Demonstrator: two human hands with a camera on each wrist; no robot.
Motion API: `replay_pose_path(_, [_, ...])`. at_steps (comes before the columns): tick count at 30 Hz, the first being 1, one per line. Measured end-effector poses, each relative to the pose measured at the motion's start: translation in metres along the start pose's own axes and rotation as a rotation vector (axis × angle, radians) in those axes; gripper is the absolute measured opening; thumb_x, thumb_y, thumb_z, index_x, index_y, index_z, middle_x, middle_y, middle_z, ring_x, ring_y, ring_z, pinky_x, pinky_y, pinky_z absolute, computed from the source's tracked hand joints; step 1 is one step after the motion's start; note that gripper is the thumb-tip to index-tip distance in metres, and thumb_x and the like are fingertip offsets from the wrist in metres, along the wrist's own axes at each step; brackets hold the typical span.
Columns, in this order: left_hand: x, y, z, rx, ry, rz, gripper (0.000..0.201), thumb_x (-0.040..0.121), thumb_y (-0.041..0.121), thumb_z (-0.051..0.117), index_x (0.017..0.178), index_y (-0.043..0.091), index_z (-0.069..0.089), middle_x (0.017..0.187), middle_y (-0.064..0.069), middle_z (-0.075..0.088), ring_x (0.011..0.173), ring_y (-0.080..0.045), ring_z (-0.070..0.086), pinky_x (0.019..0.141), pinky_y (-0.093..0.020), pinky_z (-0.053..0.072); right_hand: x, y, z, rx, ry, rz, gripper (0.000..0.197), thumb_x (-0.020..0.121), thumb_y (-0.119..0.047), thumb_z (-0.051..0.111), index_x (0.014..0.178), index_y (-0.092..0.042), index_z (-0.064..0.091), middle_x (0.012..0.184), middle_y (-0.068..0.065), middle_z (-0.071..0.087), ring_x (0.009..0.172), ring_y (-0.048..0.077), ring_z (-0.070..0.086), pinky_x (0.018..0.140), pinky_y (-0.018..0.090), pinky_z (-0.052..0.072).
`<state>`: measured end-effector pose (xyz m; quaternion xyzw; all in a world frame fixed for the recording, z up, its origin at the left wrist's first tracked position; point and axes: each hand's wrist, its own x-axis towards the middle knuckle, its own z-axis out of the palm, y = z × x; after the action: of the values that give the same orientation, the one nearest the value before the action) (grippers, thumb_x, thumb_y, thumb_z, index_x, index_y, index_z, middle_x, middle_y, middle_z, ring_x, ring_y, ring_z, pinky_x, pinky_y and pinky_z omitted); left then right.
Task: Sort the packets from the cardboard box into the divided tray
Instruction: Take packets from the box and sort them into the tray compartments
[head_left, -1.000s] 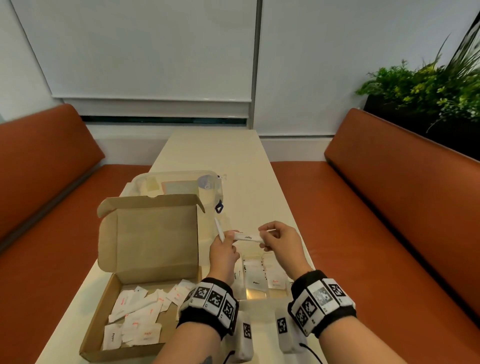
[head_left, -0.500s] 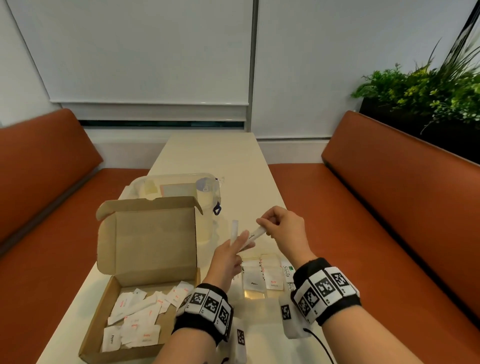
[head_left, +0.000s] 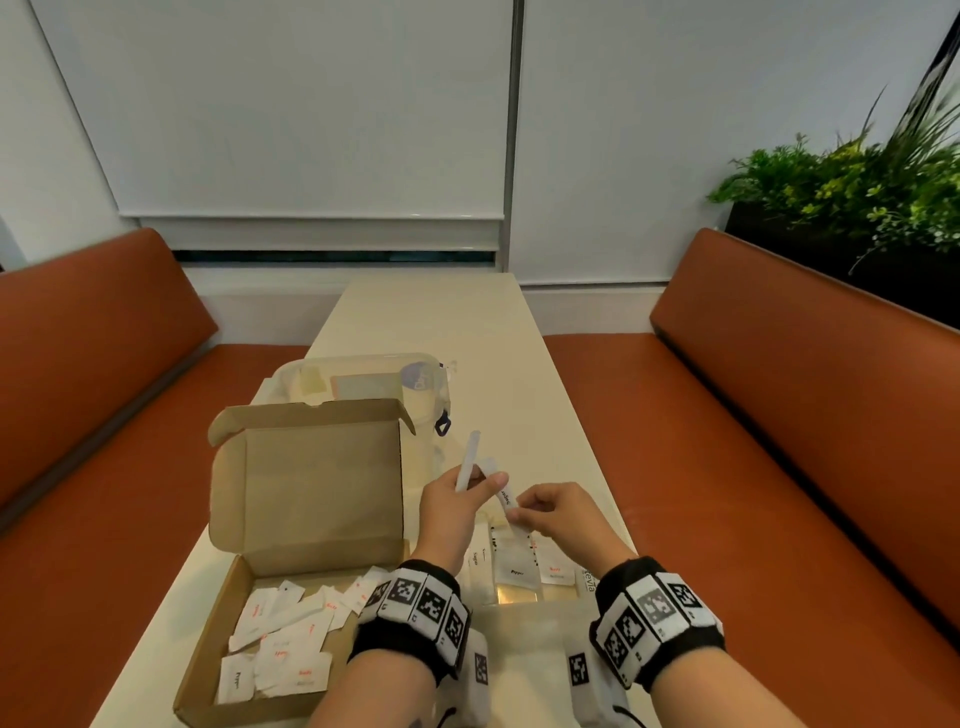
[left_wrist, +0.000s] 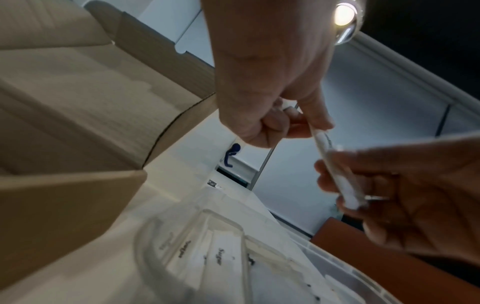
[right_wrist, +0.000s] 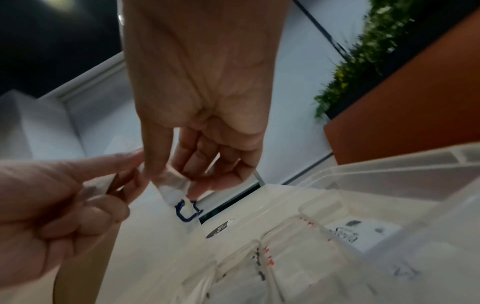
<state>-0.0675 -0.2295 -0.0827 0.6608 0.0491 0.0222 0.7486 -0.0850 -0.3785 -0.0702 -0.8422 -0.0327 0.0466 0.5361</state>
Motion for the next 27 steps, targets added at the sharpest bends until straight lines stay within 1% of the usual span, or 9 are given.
replay_pose_path(4, [-0.002, -0.002, 0.000, 0.005, -0.013, -0.006, 0.010, 0.078, 0.017, 0.076, 0.076, 0.015, 0.067, 0.048, 0.017, 0.056, 0.041, 0.004, 0.047, 0.043, -0.007, 0.035, -0.001, -0.004, -0.001, 0.026, -0.019, 0.005, 0.009, 0.079, -0.018, 0.076, 0.078, -0.014, 0.068, 0.061, -0.009, 0.062, 0.051, -0.006, 0.054, 0.055, 0.007, 0.043])
replay_pose_path(7, [-0.002, -0.004, -0.001, -0.043, 0.006, -0.027, 0.010, 0.081, 0.021, 0.074, 0.079, 0.014, 0.067, 0.042, 0.016, 0.046, 0.037, -0.002, 0.037, 0.042, -0.014, 0.031, -0.002, -0.003, -0.002, 0.032, -0.025, 0.031, 0.010, 0.077, -0.019, 0.078, 0.081, -0.014, 0.071, 0.066, -0.005, 0.066, 0.057, 0.000, 0.057, 0.058, 0.009, 0.046])
replay_pose_path(12, [-0.004, -0.004, -0.003, 0.046, -0.096, -0.027, 0.009, 0.080, 0.024, 0.074, 0.078, 0.017, 0.069, 0.046, 0.018, 0.054, 0.041, 0.003, 0.046, 0.048, -0.015, 0.033, -0.001, -0.009, 0.001, 0.080, 0.021, -0.022, 0.015, 0.081, -0.017, 0.074, 0.093, -0.009, 0.070, 0.078, 0.005, 0.071, 0.067, 0.008, 0.062, 0.060, 0.014, 0.048])
replay_pose_path(14, [-0.004, -0.003, -0.003, 0.066, -0.116, -0.058, 0.017, 0.079, 0.032, 0.074, 0.091, 0.021, 0.071, 0.052, 0.018, 0.056, 0.048, 0.001, 0.046, 0.047, -0.016, 0.033, 0.001, -0.013, 0.001, 0.130, 0.089, -0.032, 0.009, 0.081, -0.014, 0.073, 0.084, -0.007, 0.067, 0.071, 0.005, 0.068, 0.063, 0.010, 0.061, 0.060, 0.016, 0.049])
replay_pose_path(16, [-0.004, -0.003, -0.004, 0.088, -0.134, -0.111, 0.030, 0.078, 0.041, 0.075, 0.102, 0.025, 0.067, 0.067, 0.016, 0.062, 0.055, -0.002, 0.043, 0.048, -0.019, 0.032, 0.002, -0.016, 0.000, 0.314, 0.176, -0.026, 0.013, 0.081, -0.006, 0.072, 0.079, -0.003, 0.060, 0.067, 0.008, 0.063, 0.061, 0.014, 0.061, 0.063, 0.022, 0.055])
replay_pose_path(19, [-0.007, -0.005, -0.005, 0.050, -0.142, -0.153, 0.026, 0.078, 0.040, 0.073, 0.095, 0.020, 0.069, 0.086, -0.001, 0.070, 0.047, -0.006, 0.034, 0.046, -0.020, 0.029, 0.002, -0.016, -0.003, 0.555, 0.233, 0.006, 0.021, 0.079, 0.003, 0.071, 0.094, 0.000, 0.056, 0.076, 0.017, 0.063, 0.067, 0.024, 0.067, 0.074, 0.033, 0.060])
replay_pose_path(21, [-0.008, -0.004, -0.006, -0.011, -0.097, -0.153, 0.020, 0.081, 0.033, 0.072, 0.088, 0.014, 0.070, 0.074, -0.005, 0.059, 0.043, -0.006, 0.028, 0.042, -0.019, 0.026, 0.001, -0.014, -0.001, 0.603, 0.224, 0.034, 0.026, 0.078, 0.005, 0.071, 0.098, 0.000, 0.055, 0.083, 0.019, 0.062, 0.071, 0.026, 0.070, 0.077, 0.035, 0.060])
replay_pose_path(24, [-0.007, -0.001, -0.007, -0.125, -0.032, -0.178, 0.021, 0.084, 0.027, 0.070, 0.091, 0.008, 0.068, 0.052, 0.006, 0.040, 0.039, -0.005, 0.022, 0.036, -0.017, 0.022, -0.003, -0.009, 0.003, 0.598, 0.168, 0.075, 0.025, 0.079, 0.006, 0.069, 0.099, 0.002, 0.056, 0.080, 0.020, 0.065, 0.075, 0.031, 0.071, 0.078, 0.037, 0.059])
replay_pose_path(27, [-0.004, 0.000, -0.008, -0.082, -0.013, -0.169, 0.019, 0.085, 0.024, 0.070, 0.091, 0.007, 0.067, 0.047, 0.010, 0.030, 0.039, -0.006, 0.022, 0.037, -0.017, 0.022, -0.005, -0.006, 0.007, 0.397, 0.102, 0.098, 0.019, 0.078, -0.006, 0.074, 0.094, -0.008, 0.064, 0.081, 0.016, 0.071, 0.074, 0.023, 0.070, 0.070, 0.030, 0.055])
